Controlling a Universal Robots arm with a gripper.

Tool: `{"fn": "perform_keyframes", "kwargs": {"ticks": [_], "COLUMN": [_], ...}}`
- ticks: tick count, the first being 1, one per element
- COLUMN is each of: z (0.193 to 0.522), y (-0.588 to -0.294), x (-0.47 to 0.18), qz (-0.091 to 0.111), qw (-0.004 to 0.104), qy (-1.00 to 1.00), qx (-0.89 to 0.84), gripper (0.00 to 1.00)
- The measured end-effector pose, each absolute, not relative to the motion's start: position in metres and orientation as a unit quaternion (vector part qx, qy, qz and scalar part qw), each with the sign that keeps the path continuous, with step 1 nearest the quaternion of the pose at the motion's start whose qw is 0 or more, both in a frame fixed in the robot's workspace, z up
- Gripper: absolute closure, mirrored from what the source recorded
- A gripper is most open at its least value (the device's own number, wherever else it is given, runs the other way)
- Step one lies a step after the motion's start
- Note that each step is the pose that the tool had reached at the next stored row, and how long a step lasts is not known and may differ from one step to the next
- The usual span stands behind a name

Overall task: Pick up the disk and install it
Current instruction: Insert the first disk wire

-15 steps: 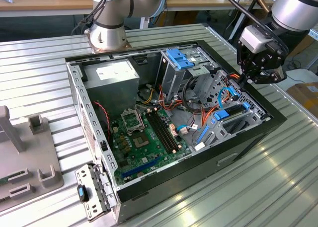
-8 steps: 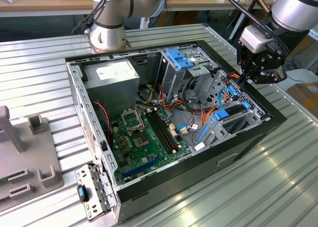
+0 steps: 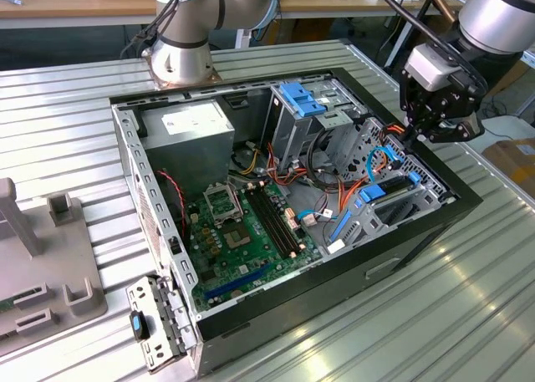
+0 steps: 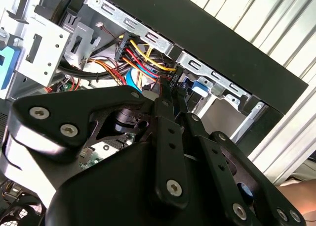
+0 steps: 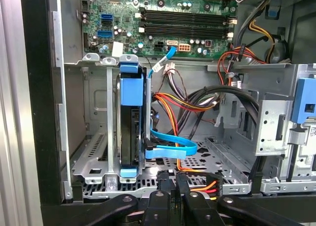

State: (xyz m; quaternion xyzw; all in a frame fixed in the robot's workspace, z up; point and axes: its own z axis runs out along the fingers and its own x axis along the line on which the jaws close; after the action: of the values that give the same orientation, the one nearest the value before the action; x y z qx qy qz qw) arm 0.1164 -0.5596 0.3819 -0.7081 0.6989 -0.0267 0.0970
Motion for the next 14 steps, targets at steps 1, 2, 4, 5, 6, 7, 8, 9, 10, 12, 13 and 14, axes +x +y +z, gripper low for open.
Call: {"fn": "perform_keyframes", "kwargs": {"ticks": [1,2,4,5,6,7,8,9,10,12,13,14], "z": [0.3819,0.3818,0.3818,0.3818,0.3818,0.3818,0.3819,0.3819,0.3818,0.3818,0.3818,0.3818], "y": [-0.5596,-0.5597,-0.5597,-0.5598,-0.56,-0.5609,-0.562,-0.5627,-0.5627,-0.5629,-0.5629,-0.5629], "x": [0.1164,0.1164,0.1164,0.1164,0.1164,0.1164,0.1164,0.1164,0.1164,0.1164,0.1164,0.1164], "qz": [-0.027,-0.027,-0.027,-0.027,-0.027,-0.027,-0.027,-0.027,-0.027,-0.027,-0.027,-0.027], "qw": [0.097,0.097,0.097,0.097,0.097,0.097,0.097,0.097,0.097,0.097,0.097,0.097], "qy": [0.699,0.699,0.699,0.699,0.699,0.699,0.699,0.699,0.699,0.699,0.699,0.699], "qx": [-0.708,-0.708,-0.708,-0.708,-0.708,-0.708,-0.708,-0.708,-0.708,-0.708,-0.708,-0.708], "gripper": [0.83,0.83,0.83,0.83,0.83,0.83,0.83,0.83,0.83,0.83,0.83,0.83]}}
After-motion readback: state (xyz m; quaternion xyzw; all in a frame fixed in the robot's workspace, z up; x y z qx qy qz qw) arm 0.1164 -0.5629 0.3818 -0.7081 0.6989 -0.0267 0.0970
